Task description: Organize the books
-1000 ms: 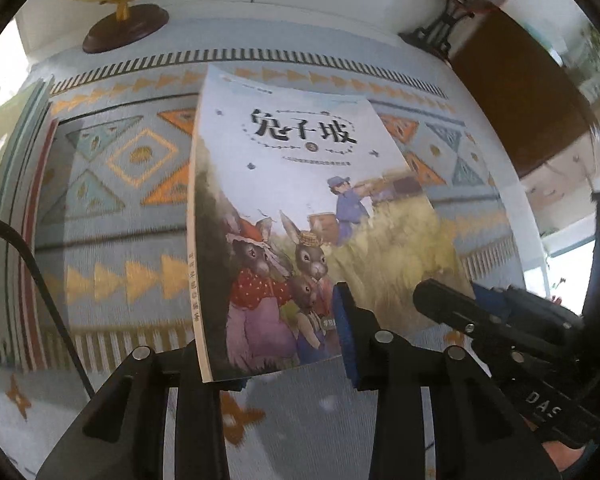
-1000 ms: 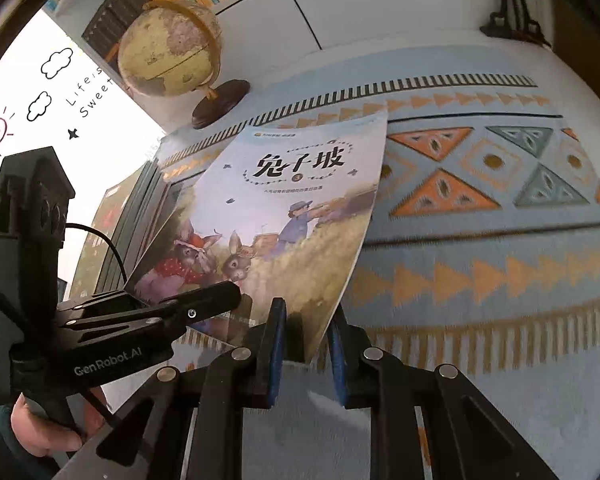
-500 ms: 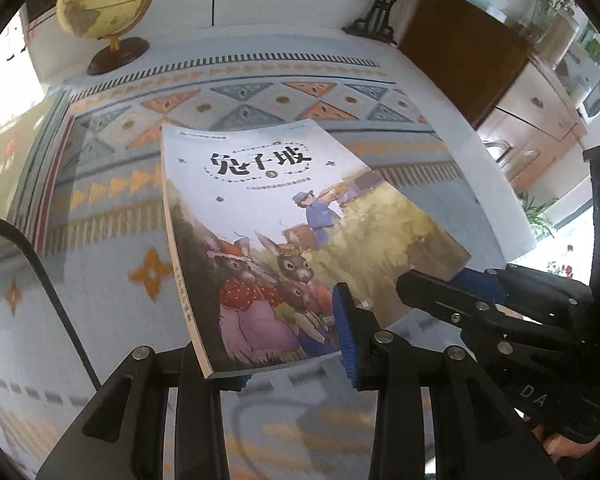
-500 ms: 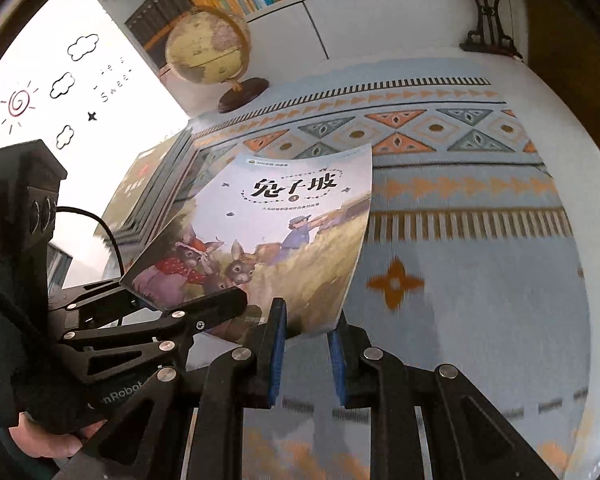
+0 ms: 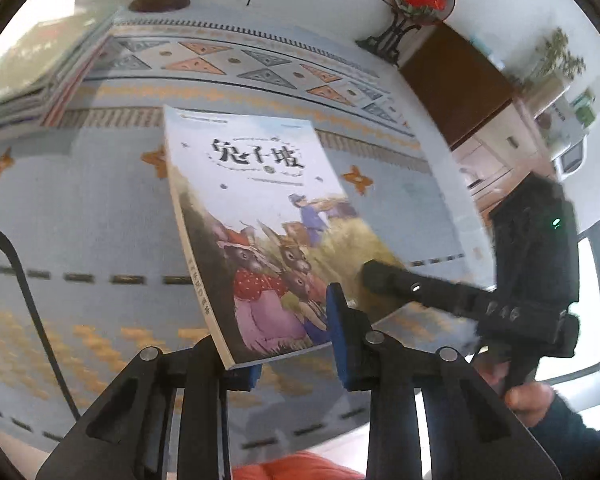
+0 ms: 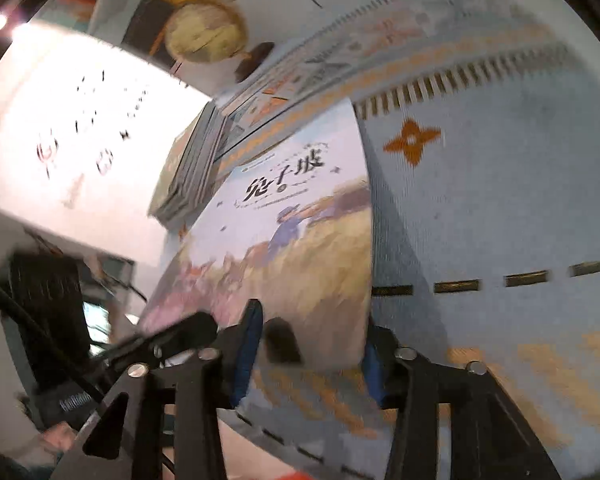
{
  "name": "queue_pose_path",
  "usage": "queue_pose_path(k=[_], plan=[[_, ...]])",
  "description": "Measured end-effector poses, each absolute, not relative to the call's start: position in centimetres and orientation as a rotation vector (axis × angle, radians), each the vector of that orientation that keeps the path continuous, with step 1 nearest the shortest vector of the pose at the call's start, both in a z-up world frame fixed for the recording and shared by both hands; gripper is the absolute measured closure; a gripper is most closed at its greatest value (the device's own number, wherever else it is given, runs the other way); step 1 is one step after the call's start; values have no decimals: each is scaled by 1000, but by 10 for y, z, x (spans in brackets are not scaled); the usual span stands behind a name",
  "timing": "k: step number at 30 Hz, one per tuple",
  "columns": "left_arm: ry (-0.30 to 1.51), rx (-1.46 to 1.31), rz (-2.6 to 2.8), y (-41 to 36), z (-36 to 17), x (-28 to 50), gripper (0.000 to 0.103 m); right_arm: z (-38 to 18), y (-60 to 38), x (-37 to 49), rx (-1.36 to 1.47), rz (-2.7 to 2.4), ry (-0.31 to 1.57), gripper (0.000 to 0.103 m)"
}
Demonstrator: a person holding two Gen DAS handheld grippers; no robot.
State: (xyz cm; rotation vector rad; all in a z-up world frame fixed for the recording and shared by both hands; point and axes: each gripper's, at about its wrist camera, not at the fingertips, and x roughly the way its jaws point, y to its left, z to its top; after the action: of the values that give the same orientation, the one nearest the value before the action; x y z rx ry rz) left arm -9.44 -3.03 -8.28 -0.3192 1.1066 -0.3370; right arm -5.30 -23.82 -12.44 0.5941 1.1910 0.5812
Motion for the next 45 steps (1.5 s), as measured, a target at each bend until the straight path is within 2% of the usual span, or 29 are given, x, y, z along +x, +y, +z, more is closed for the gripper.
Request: queue_pose_path(k=[2, 5, 11, 25, 35, 45], plan=[[1117, -315, -326, -28, -87, -94, 78, -120, -233, -56, 562, 576, 1170, 82], [1094, -191, -286, -35, -84, -101, 78, -101, -210, -66, 357, 574, 1125, 86], [1023, -147, -286, -23, -64, -124, 78, -66, -164, -99, 16, 591, 1019, 86], [847, -173, -279, 27, 2, -160, 78, -8, -122, -140, -47, 654, 897, 85], [766, -159, -194, 130, 36, -80, 78, 30, -26, -62, -61, 709, 833, 83], [799, -209, -144, 239, 15, 11, 78, 17, 92, 42, -58, 736, 862, 82]])
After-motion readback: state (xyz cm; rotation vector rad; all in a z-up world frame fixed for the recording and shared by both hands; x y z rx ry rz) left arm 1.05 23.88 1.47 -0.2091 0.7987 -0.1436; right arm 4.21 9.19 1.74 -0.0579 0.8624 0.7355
